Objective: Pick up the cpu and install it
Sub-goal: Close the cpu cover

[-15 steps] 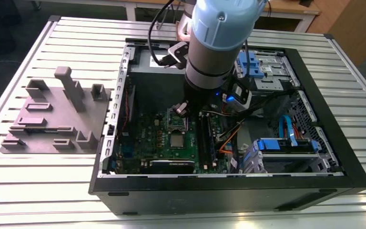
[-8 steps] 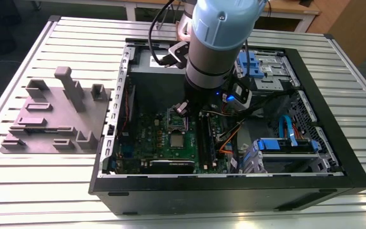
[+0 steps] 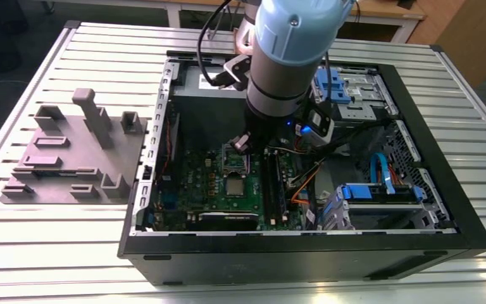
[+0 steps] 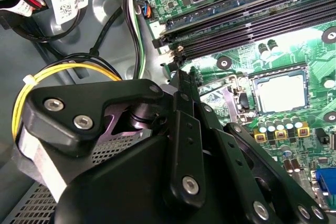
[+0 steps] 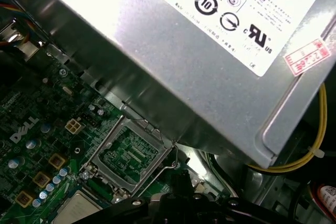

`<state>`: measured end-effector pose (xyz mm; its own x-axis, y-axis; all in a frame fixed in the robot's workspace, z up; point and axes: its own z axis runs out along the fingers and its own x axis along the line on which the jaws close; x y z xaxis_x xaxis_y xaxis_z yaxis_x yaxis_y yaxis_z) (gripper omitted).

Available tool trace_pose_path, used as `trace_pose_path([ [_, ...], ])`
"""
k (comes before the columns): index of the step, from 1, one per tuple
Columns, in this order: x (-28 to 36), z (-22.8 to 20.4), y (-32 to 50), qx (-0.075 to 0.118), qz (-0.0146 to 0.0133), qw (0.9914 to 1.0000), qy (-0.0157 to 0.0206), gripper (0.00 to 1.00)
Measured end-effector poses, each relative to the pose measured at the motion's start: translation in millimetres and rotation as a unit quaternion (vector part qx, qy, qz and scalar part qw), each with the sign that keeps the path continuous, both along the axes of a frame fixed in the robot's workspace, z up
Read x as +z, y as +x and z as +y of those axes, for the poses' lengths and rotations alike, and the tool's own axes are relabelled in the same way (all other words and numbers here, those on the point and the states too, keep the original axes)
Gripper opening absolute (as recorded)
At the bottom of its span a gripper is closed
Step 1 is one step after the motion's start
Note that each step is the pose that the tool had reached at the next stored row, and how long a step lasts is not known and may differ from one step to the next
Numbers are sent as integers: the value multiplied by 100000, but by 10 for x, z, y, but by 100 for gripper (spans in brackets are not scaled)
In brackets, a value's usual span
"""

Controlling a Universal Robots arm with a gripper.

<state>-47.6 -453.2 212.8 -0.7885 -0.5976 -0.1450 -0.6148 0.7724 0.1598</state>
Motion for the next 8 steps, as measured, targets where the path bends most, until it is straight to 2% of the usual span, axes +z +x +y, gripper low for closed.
trace_pose_path([
  [8, -17, 58, 1, 2, -2, 100000, 6, 10],
])
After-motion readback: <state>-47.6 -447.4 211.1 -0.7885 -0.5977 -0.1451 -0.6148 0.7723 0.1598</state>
